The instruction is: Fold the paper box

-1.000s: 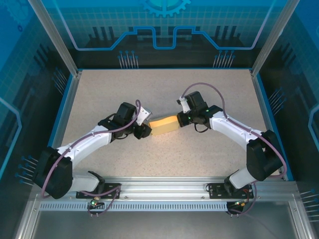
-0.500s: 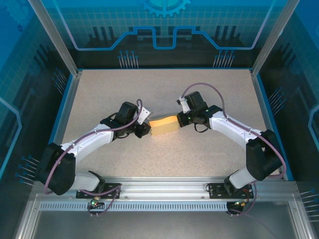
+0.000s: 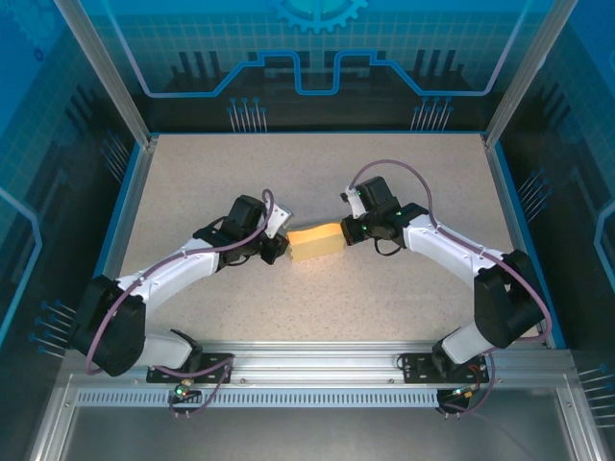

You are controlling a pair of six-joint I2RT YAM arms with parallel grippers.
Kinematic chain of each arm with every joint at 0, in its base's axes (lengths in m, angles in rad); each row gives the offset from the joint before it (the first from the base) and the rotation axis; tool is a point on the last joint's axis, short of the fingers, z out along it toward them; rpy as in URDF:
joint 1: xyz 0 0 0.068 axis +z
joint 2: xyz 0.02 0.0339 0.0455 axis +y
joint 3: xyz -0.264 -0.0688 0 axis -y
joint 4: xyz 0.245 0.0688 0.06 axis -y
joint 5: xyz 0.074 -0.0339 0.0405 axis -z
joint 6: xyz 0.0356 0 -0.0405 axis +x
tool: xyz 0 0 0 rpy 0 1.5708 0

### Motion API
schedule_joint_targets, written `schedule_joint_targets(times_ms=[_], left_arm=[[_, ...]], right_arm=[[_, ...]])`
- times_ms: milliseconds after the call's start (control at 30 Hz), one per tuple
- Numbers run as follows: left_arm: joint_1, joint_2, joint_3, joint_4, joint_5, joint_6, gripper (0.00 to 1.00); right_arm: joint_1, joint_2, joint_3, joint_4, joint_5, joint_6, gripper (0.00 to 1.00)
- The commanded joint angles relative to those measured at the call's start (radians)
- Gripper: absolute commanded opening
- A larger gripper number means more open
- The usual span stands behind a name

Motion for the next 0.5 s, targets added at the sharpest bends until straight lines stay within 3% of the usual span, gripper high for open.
schedule_joint_targets(times_ms=[0,467], left_arm=[[-0.007,-0.019,0.041,0.007,0.035,-0.056,0.09],[-0.007,-0.028,0.050,0.026,0.101,-0.244,0.04]], right_arm=[[0.020,0.002,0.001,0.007,-0.011,-0.004,0.00],[0.033,0.016,-0.013,0.024,-0.012,0.004,0.00]])
